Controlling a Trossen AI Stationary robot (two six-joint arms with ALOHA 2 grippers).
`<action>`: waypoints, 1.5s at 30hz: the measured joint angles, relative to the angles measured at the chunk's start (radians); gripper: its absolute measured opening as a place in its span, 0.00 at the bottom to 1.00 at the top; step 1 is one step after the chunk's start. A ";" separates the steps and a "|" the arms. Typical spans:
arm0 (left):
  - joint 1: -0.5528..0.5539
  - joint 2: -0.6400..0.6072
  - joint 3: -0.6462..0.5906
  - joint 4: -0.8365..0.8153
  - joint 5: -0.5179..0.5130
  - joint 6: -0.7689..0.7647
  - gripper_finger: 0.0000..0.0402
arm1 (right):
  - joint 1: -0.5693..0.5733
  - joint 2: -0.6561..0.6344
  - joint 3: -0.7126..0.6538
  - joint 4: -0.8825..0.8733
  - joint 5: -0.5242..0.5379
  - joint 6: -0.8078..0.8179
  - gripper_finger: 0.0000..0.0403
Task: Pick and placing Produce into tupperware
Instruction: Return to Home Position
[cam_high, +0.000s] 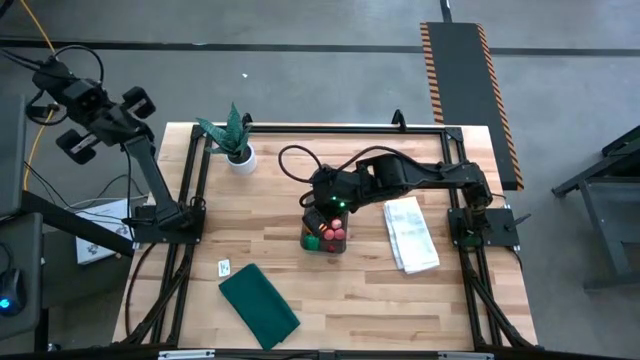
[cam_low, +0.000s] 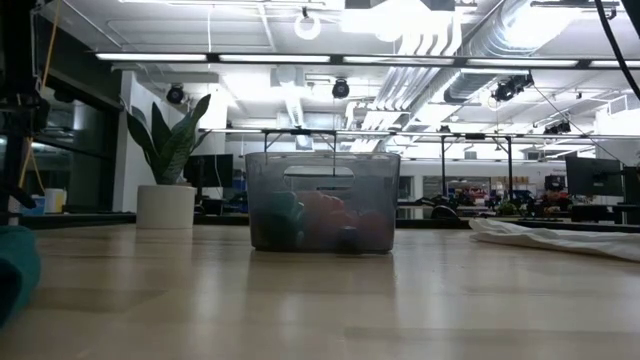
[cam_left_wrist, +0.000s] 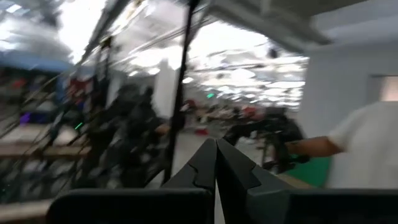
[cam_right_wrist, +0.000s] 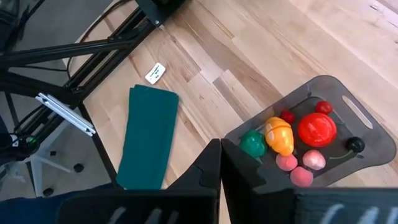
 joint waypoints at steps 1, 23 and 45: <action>0.000 0.000 0.000 -0.016 -0.033 -0.019 0.00 | 0.000 0.000 0.000 0.000 0.000 0.002 0.00; 0.698 0.035 -0.006 -0.104 -0.115 0.002 0.00 | -0.002 0.000 0.000 -0.004 0.001 -0.042 0.00; 1.216 0.065 -0.019 -0.104 -0.258 0.092 0.00 | -0.002 0.000 0.000 -0.013 0.050 -0.043 0.00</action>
